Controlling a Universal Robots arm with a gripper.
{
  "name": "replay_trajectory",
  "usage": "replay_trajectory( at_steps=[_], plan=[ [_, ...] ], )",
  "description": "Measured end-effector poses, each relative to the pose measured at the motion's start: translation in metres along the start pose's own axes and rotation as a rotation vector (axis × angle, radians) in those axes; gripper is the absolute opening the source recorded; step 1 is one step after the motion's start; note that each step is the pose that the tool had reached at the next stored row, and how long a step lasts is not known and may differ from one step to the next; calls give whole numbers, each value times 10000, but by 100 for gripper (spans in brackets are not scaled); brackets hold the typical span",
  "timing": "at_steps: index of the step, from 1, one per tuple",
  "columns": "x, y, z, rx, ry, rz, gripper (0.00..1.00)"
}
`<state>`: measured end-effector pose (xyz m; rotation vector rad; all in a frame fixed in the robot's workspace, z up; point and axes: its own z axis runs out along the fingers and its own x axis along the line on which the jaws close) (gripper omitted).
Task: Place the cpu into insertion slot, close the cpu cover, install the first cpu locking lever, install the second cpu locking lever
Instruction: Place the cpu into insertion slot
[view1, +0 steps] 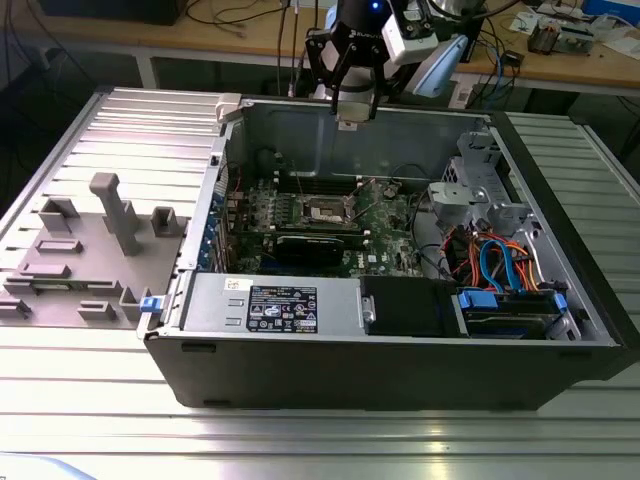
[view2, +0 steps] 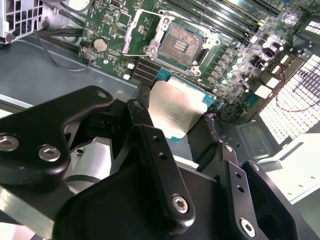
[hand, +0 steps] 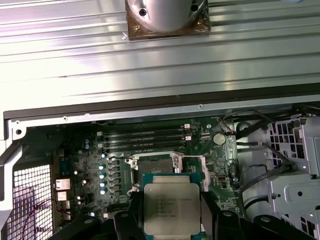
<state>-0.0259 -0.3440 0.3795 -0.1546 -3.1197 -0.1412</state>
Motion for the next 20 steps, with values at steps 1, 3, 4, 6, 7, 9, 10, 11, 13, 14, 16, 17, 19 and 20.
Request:
replay_trajectory(
  at_steps=[1,3,4,6,7,9,10,11,13,14,16,17,19,20],
  plan=[
    [0,0,0,-1,-6,73,54],
    [0,0,1,-5,-25,276,54],
    [0,0,2,-9,-44,491,54],
    [0,0,3,-15,-73,830,54],
    [0,0,3,-16,-75,842,54],
    [0,0,3,-16,-75,845,54],
    [0,0,3,-16,-75,846,54],
    [0,0,3,-16,-76,846,54],
    [0,0,3,-16,-76,846,54],
    [0,0,3,-16,-75,846,54],
    [0,0,3,-16,-75,846,54],
    [0,0,3,-16,-76,846,54],
    [0,0,3,-16,-76,846,54],
    [0,0,3,-17,-76,847,54]
  ],
)
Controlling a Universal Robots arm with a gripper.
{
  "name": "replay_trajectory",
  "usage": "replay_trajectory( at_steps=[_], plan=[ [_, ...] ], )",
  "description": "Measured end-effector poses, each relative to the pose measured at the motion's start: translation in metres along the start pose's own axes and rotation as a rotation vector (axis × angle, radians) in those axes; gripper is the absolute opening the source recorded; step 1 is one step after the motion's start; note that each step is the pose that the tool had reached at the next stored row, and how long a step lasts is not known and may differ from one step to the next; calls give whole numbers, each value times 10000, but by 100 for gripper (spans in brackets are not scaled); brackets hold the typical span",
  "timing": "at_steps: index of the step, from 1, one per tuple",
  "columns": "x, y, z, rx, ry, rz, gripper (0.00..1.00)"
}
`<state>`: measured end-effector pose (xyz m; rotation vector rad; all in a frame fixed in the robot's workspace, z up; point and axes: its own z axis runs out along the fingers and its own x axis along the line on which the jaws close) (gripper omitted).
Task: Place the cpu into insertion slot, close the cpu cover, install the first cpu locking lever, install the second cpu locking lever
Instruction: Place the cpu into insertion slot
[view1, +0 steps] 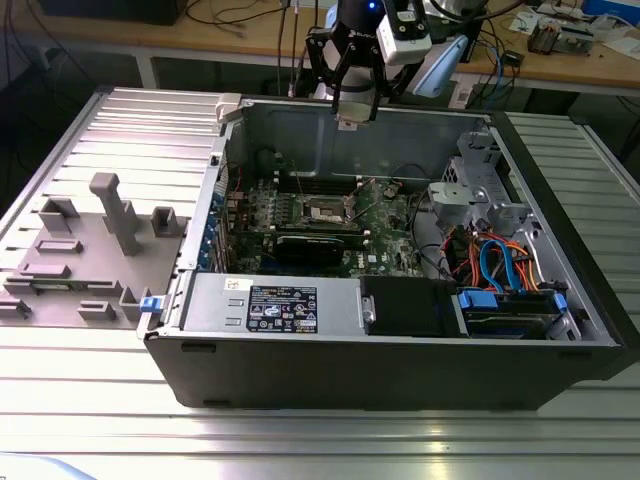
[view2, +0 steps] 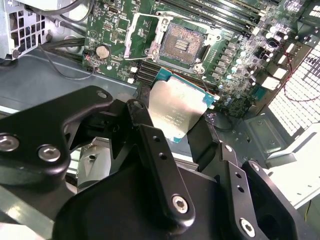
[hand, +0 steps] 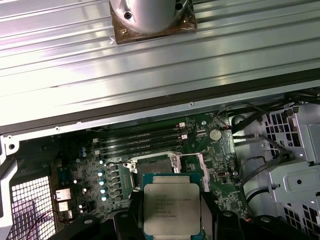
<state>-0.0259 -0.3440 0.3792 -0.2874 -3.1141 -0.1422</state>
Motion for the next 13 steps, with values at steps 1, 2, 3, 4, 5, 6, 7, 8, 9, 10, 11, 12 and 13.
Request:
replay_trajectory(
  at_steps=[1,2,3,4,5,6,7,8,9,10,11,12,13],
  plan=[
    [0,0,0,0,-2,18,54],
    [0,0,0,6,-7,58,54],
    [0,-1,1,14,-12,110,54],
    [0,-1,2,22,-22,188,54],
    [0,0,3,25,-33,304,54],
    [0,0,4,30,-45,433,54],
    [0,-1,5,33,-58,563,54],
    [0,0,6,41,-68,661,54],
    [0,0,6,54,-82,768,54],
    [0,-1,6,59,-91,863,54],
    [0,-1,6,63,-108,1039,54],
    [0,-1,6,61,-125,1238,54],
    [0,-1,6,60,-128,1274,54]
  ],
)
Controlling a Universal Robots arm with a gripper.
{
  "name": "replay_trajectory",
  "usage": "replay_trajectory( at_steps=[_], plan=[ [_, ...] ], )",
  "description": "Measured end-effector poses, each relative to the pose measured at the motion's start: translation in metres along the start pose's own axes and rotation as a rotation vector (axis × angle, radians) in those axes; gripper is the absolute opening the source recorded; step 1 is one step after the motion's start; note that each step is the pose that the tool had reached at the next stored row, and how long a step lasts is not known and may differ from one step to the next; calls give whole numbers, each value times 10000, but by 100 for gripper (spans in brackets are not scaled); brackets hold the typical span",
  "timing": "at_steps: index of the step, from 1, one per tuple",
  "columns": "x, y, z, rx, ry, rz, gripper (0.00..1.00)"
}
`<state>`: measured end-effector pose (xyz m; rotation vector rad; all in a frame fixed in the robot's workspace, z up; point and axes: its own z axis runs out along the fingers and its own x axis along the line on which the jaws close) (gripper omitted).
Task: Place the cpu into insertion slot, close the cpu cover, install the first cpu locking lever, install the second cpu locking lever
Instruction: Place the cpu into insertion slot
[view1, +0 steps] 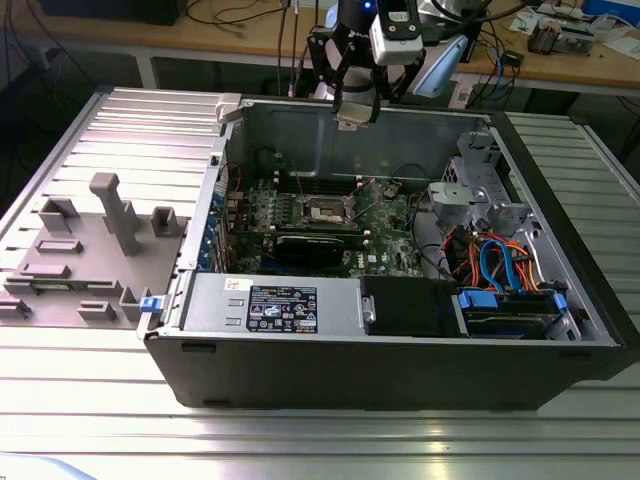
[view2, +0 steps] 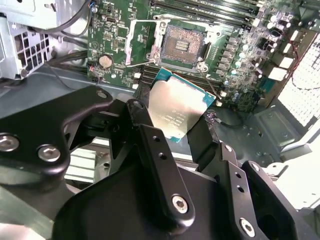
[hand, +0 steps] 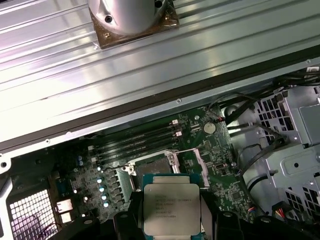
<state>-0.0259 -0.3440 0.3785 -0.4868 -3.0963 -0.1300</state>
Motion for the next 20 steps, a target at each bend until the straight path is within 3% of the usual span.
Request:
replay_trajectory(
  at_steps=[15,20],
  plan=[
    [0,0,0,0,-1,14,54],
    [0,0,6,-5,-43,508,54]
  ],
)
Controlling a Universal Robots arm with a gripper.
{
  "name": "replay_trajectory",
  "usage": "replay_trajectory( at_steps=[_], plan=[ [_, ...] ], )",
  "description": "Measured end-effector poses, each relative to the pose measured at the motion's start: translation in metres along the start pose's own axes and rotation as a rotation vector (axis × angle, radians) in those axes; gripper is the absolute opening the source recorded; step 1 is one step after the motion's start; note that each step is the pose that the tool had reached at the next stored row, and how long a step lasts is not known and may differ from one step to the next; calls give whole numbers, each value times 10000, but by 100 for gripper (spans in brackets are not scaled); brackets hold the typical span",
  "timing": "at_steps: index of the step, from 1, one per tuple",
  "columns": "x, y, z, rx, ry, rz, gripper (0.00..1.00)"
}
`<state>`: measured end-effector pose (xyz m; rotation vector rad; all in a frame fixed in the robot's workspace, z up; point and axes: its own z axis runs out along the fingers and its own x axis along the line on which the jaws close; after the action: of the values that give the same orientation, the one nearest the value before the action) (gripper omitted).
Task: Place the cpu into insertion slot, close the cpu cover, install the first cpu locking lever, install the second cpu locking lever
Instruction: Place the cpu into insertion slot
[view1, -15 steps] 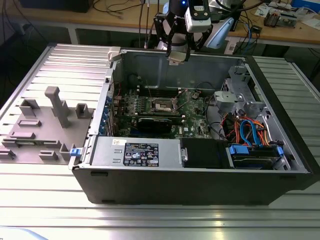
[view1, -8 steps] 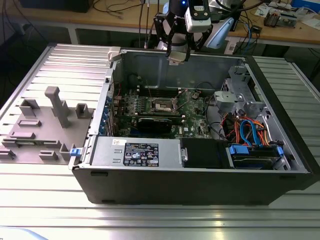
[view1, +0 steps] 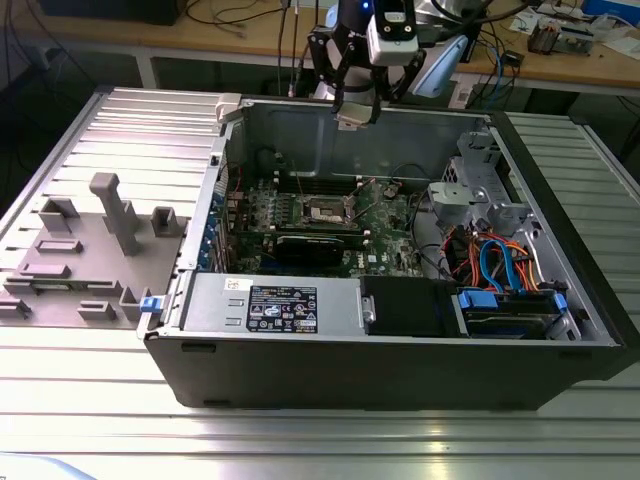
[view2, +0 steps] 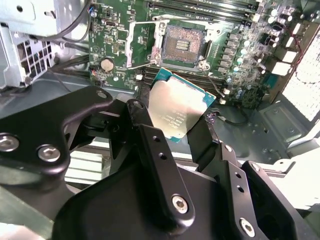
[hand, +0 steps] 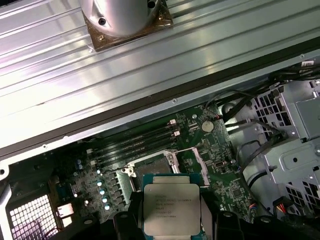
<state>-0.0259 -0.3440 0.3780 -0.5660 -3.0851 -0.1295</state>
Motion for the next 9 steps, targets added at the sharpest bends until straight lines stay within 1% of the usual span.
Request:
replay_trajectory(
  at_steps=[1,3,4,9],
  plan=[
    [0,0,4,-1,-19,227,54],
    [0,-1,7,-4,-38,453,54],
    [0,-1,11,-5,-57,680,54],
    [14,-7,15,-11,-80,964,54]
  ],
)
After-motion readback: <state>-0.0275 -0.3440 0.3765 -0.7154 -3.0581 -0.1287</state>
